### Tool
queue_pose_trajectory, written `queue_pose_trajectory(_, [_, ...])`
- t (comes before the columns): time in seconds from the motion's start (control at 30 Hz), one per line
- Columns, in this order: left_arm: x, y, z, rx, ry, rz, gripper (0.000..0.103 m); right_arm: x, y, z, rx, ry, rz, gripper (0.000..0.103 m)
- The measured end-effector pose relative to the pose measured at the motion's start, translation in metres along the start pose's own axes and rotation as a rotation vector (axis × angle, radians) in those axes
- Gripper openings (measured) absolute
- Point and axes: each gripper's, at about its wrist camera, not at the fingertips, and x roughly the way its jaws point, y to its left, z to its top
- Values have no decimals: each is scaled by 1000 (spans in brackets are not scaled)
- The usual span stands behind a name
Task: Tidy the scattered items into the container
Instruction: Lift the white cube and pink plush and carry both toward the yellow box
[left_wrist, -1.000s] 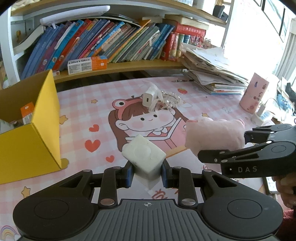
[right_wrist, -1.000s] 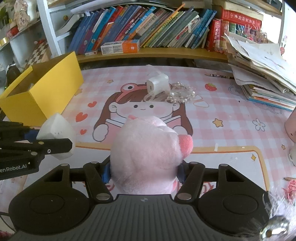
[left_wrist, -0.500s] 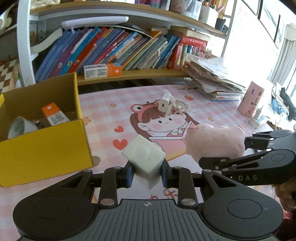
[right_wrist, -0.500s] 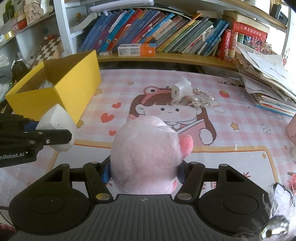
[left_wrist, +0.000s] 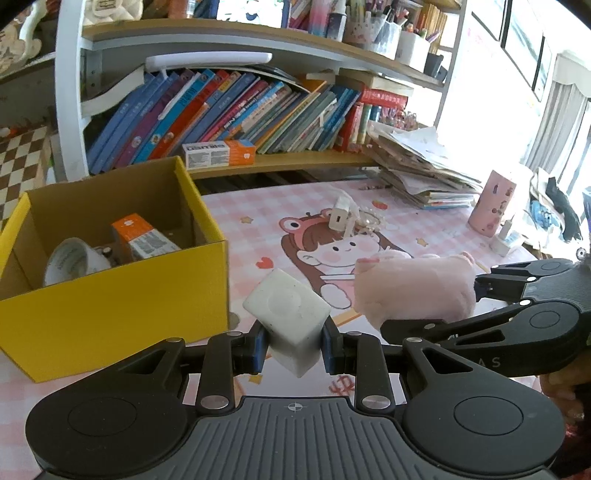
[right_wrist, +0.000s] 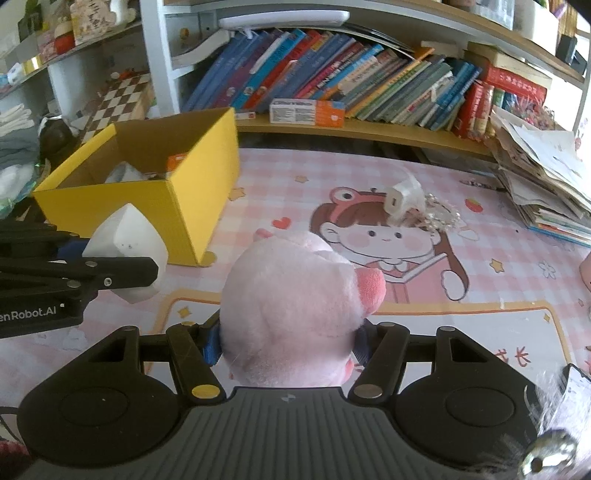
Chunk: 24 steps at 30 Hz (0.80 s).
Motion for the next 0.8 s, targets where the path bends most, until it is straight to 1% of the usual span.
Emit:
queue_pose_trajectory(0.43, [-33, 45, -14, -39, -37, 21, 27, 1, 61, 7, -67, -22, 33, 62])
queue_pose_trajectory(0.63, [-51, 64, -17, -68, -73, 48, 27, -1, 87, 15, -123, -50, 61, 62])
queue_pose_trajectory(0.8, [-64, 82, -14, -103, -115, 78, 27, -2, 101, 27, -144, -79, 85, 62])
